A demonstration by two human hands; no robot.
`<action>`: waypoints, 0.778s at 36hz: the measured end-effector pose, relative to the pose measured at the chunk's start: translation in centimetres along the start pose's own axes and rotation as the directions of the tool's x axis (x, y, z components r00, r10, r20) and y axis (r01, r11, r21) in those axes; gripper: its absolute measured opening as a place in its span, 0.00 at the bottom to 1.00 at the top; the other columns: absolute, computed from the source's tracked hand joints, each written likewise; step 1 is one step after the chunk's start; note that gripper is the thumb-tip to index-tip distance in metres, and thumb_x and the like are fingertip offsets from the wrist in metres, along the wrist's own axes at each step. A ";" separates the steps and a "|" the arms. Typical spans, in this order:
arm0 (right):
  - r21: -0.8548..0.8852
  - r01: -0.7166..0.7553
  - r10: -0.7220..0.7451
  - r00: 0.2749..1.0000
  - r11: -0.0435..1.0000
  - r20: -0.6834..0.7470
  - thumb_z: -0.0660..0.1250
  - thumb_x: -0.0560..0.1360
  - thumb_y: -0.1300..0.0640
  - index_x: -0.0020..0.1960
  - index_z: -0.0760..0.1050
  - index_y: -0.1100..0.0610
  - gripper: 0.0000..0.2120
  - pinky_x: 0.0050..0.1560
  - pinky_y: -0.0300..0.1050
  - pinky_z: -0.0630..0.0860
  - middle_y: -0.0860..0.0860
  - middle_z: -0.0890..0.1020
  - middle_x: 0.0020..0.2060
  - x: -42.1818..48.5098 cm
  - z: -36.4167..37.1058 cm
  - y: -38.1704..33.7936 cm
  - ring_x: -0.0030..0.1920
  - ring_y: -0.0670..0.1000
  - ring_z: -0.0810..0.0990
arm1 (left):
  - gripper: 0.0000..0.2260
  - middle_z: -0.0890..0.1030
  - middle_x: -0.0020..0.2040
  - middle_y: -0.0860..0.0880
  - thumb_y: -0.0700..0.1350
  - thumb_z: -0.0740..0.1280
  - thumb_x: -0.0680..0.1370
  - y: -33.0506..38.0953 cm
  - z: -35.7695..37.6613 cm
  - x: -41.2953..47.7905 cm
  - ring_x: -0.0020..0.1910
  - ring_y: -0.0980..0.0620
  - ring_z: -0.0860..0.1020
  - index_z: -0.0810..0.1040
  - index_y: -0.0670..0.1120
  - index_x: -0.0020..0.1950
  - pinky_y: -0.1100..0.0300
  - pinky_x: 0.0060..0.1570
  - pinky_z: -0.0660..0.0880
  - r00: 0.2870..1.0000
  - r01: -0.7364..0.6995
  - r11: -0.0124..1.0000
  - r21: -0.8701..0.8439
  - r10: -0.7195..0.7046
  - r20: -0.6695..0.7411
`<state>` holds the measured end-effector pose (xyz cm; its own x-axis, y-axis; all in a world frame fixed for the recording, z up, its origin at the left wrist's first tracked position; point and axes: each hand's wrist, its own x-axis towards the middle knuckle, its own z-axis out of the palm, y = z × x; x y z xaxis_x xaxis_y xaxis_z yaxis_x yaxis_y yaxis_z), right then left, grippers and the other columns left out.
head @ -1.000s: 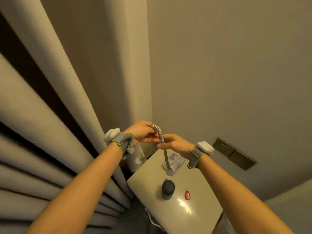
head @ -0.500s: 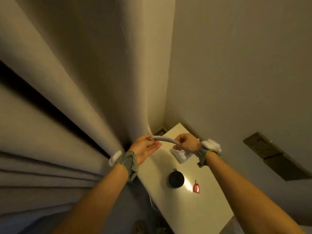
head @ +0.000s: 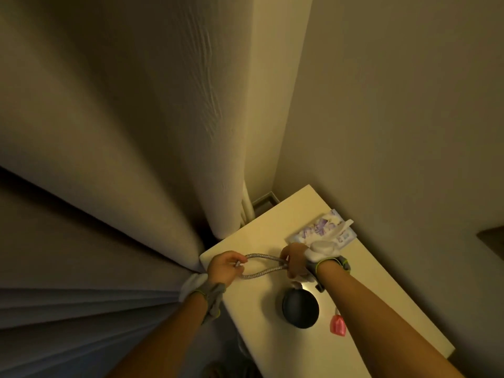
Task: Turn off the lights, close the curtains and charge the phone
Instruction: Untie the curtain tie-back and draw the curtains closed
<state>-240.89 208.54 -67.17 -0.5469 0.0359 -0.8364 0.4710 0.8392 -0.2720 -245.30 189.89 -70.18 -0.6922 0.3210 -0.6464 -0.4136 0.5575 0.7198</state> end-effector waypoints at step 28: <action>0.073 0.176 -0.157 0.963 0.982 -0.221 0.68 0.73 0.57 0.61 0.77 0.58 0.17 0.60 0.44 0.72 0.55 0.78 0.61 -13.5 -6.6 -9.8 0.61 0.55 0.76 | 0.11 0.81 0.57 0.41 0.37 0.62 0.77 6.8 -5.9 -10.6 0.58 0.44 0.77 0.80 0.37 0.57 0.60 0.56 0.70 0.986 0.089 0.958 0.273 -0.046 -0.159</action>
<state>-242.67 203.41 -50.04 -0.7531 0.0228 -0.6575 0.4160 0.7907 -0.4491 -244.25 185.75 -56.94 -0.7573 0.1693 -0.6307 -0.2965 0.7714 0.5630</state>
